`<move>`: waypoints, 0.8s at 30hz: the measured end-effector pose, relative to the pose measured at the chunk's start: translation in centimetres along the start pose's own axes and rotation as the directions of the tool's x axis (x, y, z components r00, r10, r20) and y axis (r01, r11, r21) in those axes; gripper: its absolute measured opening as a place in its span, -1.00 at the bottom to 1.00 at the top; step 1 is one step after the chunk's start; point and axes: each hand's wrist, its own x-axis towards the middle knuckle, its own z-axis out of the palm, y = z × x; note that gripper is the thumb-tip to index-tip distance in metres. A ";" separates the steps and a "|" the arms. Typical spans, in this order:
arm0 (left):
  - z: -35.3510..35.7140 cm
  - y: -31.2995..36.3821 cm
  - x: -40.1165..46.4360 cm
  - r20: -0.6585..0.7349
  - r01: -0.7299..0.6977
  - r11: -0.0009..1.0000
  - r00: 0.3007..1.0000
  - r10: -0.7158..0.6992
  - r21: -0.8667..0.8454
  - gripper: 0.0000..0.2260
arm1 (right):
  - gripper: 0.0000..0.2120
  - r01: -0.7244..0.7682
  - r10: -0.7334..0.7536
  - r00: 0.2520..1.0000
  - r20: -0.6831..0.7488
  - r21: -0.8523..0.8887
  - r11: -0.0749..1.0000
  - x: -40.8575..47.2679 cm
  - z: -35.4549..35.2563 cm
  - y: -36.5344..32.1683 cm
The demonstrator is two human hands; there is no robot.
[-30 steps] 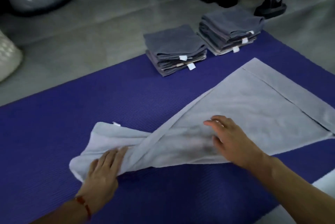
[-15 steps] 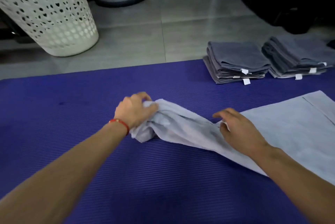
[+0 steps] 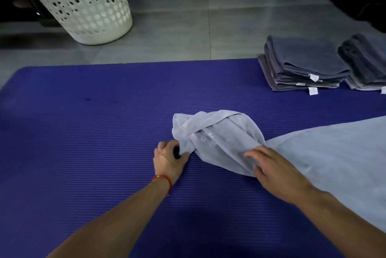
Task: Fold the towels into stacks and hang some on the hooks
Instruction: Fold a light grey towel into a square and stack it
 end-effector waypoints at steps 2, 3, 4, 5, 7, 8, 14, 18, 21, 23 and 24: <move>-0.6 0.9 -0.2 0.005 -0.052 0.993 0.999 0.053 -0.104 -0.74 | -0.64 0.022 -0.022 1.000 -0.010 0.004 1.000 1.7 0.0 -0.8; -1.2 1.5 -0.5 -0.014 -0.044 0.981 0.999 0.042 -0.186 -0.70 | -0.65 0.043 -0.043 0.999 -0.016 -0.004 0.999 2.7 -0.1 -1.4; -2.1 2.1 -1.2 -0.046 -0.038 0.962 0.999 0.027 -0.271 -0.70 | -0.66 0.067 -0.068 0.998 -0.019 -0.021 0.998 3.8 0.0 -2.1; -3.1 2.7 -1.9 -0.076 -0.044 0.939 0.997 0.019 -0.342 -0.73 | -0.66 0.086 -0.086 0.996 -0.019 -0.029 0.996 5.0 0.0 -3.0; -5.2 2.9 -3.6 -0.115 -0.070 0.911 0.993 0.025 -0.406 -0.77 | -0.63 0.118 -0.117 0.992 -0.040 0.007 0.993 7.7 0.2 -5.1; -6.2 2.5 -4.4 -0.125 -0.066 0.913 0.992 0.016 -0.403 -0.77 | -0.60 0.151 -0.149 0.987 -0.059 0.020 0.988 9.2 0.6 -6.2; -8.9 -3.4 -9.5 0.015 0.249 0.911 0.966 -0.259 -0.330 -0.60 | -0.41 0.267 -0.240 0.961 0.138 -0.235 0.935 16.1 4.8 -10.5; -8.2 -6.0 -12.4 0.397 0.503 0.763 0.849 -0.348 -0.407 -0.63 | -0.76 0.220 -0.197 0.973 0.122 -0.213 0.952 18.3 5.2 -10.7; -7.9 -5.6 -13.6 0.389 0.405 0.876 0.875 -0.288 -0.262 -0.78 | -0.86 0.207 -0.165 0.973 0.162 -0.286 0.936 20.3 2.8 -11.4; -8.1 -5.0 -14.1 0.306 0.396 0.888 0.897 -0.319 -0.233 -0.76 | -0.88 0.211 -0.173 0.975 0.140 -0.335 0.918 22.1 0.6 -12.7; -8.4 -5.0 -14.4 0.275 0.409 0.879 0.899 -0.342 -0.246 -0.75 | -0.87 0.212 -0.186 0.977 0.107 -0.345 0.914 23.2 -0.5 -13.8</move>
